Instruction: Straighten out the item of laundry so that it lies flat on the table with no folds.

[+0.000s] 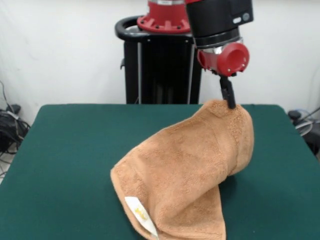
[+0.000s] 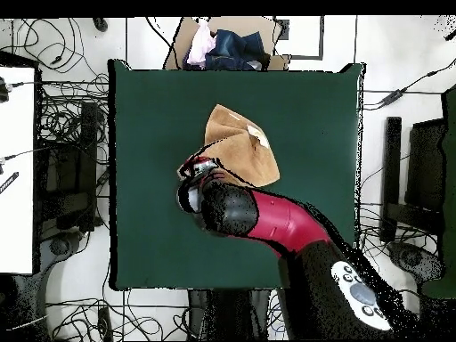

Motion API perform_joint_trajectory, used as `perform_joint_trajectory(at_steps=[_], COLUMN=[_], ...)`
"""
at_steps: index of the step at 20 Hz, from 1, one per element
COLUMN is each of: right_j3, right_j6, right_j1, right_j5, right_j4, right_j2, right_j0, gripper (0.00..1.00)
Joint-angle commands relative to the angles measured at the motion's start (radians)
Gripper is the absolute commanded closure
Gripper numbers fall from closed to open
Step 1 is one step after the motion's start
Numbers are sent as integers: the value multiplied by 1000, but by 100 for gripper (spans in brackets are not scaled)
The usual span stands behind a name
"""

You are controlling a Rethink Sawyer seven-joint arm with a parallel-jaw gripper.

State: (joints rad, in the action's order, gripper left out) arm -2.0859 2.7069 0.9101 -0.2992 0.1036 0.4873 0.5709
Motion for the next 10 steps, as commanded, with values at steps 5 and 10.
perform_joint_trajectory(at_steps=[5, 10], right_j3=[-252, -332], right_j6=[-19, -25], right_j1=[57, 87], right_j5=[62, 102], right_j4=[-75, -126], right_j2=[136, 182], right_j0=[77, 146], gripper=[100, 100])
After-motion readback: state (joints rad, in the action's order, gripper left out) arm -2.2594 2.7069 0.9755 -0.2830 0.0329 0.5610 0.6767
